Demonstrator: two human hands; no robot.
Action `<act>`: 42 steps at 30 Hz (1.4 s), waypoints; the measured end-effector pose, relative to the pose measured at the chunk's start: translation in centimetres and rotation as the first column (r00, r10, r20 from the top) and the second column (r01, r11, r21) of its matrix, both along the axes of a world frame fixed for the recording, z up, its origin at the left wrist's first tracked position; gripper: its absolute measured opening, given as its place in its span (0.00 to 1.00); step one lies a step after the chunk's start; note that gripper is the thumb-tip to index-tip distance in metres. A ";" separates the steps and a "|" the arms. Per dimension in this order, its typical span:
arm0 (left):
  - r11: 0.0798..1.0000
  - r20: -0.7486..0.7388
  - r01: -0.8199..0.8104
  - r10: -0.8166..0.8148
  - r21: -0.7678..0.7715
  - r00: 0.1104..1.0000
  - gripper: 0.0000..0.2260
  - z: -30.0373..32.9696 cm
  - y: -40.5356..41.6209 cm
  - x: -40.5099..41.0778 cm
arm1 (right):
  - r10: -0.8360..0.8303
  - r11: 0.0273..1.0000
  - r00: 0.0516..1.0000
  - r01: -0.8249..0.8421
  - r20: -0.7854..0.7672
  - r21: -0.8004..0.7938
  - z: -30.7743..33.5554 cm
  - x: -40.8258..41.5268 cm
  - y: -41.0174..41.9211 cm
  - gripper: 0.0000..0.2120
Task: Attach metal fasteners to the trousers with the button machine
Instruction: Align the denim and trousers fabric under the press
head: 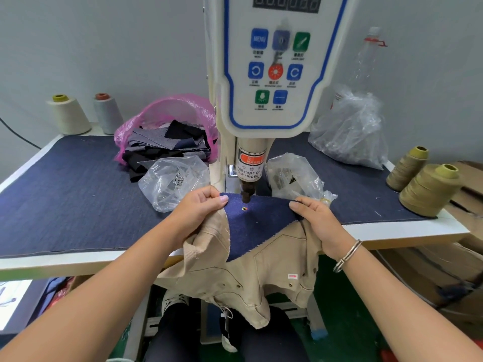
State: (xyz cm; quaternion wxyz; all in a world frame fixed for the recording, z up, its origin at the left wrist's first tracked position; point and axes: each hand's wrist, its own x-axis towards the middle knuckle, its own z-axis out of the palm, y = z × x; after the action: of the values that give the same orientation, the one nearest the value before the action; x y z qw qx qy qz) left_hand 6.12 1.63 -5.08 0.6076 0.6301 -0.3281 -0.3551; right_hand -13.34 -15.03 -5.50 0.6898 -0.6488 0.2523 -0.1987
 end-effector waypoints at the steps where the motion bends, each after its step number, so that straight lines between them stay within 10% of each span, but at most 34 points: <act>1: 1.000 -0.004 0.007 -0.007 -0.001 1.000 0.11 0.0 0.0 0.0 | -0.001 1.000 1.000 0.001 -0.001 -0.004 0.0 0.0 0.0 0.11; 12: 0.963 -0.014 0.250 -0.250 0.101 0.968 0.11 0.4 1.6 1.0 | 0.157 0.988 0.987 -0.157 0.037 -0.007 0.3 -1.1 0.6 0.04; 17: 0.962 0.110 0.238 -0.253 0.132 0.961 0.06 0.6 2.8 2.2 | 0.297 0.932 0.937 -0.326 -0.186 -0.156 1.6 -1.4 0.9 0.07; 21: 0.997 0.243 0.068 -0.073 0.031 0.967 0.09 -0.4 2.7 2.9 | -0.041 0.911 0.988 -0.026 -0.152 -0.412 2.4 -0.4 -0.8 0.06; 24: 0.997 0.305 -0.079 0.076 -0.001 0.949 0.10 -1.7 2.7 3.4 | -0.476 0.527 0.869 0.159 -0.135 -0.835 2.8 0.7 -3.7 0.07; 29: 0.987 0.457 -0.158 0.127 0.030 0.880 0.06 -2.8 2.7 3.8 | -0.621 0.038 0.710 -0.397 -0.333 -0.917 2.2 3.9 -5.7 0.11; 42: 0.983 0.693 -0.133 0.005 0.131 0.721 0.06 -2.5 3.2 2.8 | -0.756 -0.053 0.523 -0.647 -0.393 -0.761 2.4 9.2 -5.8 0.12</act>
State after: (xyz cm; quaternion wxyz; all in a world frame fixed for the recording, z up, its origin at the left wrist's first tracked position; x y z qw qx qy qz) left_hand 8.92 4.88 -7.59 0.3984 0.7783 -0.4750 -0.0990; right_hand -4.14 -20.84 -3.11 -0.2661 -0.8980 0.3504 -0.0035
